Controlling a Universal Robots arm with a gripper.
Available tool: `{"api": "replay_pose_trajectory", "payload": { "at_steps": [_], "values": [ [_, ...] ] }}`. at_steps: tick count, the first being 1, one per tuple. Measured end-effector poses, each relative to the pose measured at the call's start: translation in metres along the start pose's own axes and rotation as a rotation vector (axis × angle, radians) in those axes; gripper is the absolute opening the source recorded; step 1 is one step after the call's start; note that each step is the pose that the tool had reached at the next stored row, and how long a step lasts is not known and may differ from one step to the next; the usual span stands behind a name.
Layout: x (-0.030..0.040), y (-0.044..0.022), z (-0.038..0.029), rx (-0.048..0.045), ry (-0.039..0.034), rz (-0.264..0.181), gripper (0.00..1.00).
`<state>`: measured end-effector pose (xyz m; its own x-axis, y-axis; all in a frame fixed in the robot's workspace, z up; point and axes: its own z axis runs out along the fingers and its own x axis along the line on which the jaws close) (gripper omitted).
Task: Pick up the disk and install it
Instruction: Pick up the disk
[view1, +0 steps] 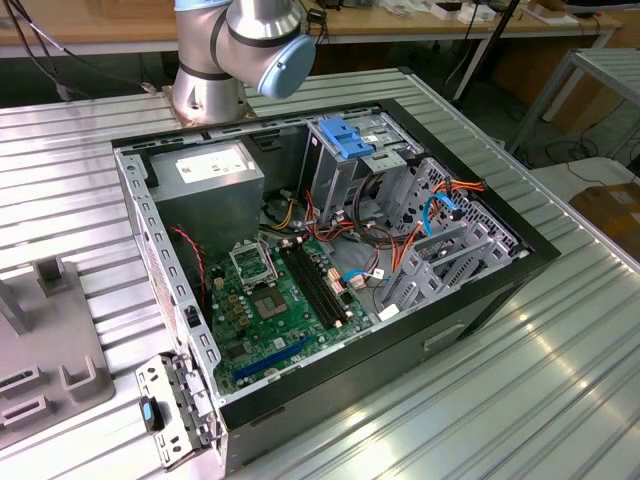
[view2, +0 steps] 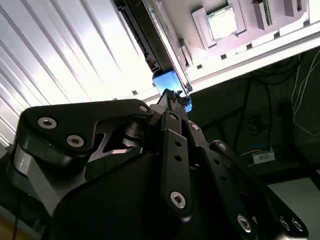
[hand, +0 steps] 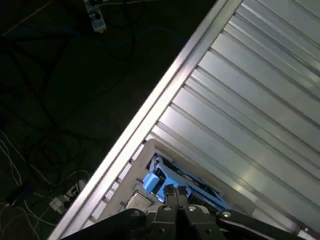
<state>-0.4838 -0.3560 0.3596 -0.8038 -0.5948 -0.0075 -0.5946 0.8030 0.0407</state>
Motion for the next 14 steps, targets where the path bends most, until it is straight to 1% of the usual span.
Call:
{"api": "replay_pose_trajectory", "payload": {
  "at_steps": [2, 3, 4, 5, 7, 8, 10, 12, 13, 14],
  "values": [
    [0.0000, 0.0000, 0.0003, -0.0005, 0.0030, -0.073, 0.11],
    [0.0000, 0.0000, 0.0005, -0.0009, 0.0049, -0.118, 0.11],
    [0.0000, -0.0001, 0.0006, -0.0011, 0.0060, -0.146, 0.11],
    [0.0000, 0.0000, 0.0008, -0.0014, 0.0078, -0.189, 0.11],
    [0.0000, -0.0001, 0.0011, -0.0017, 0.0093, -0.226, 0.11],
    [0.0000, -0.0001, 0.0013, -0.0020, 0.0108, -0.263, 0.11],
    [0.0000, -0.0001, 0.0019, -0.0027, 0.0148, -0.361, 0.11],
    [0.0000, -0.0001, 0.0020, -0.0030, 0.0168, -0.411, 0.11],
    [0.0000, -0.0001, 0.0023, -0.0034, 0.0190, -0.467, 0.11],
    [0.0000, -0.0001, 0.0025, -0.0036, 0.0199, -0.490, 0.11]
  ]
}}
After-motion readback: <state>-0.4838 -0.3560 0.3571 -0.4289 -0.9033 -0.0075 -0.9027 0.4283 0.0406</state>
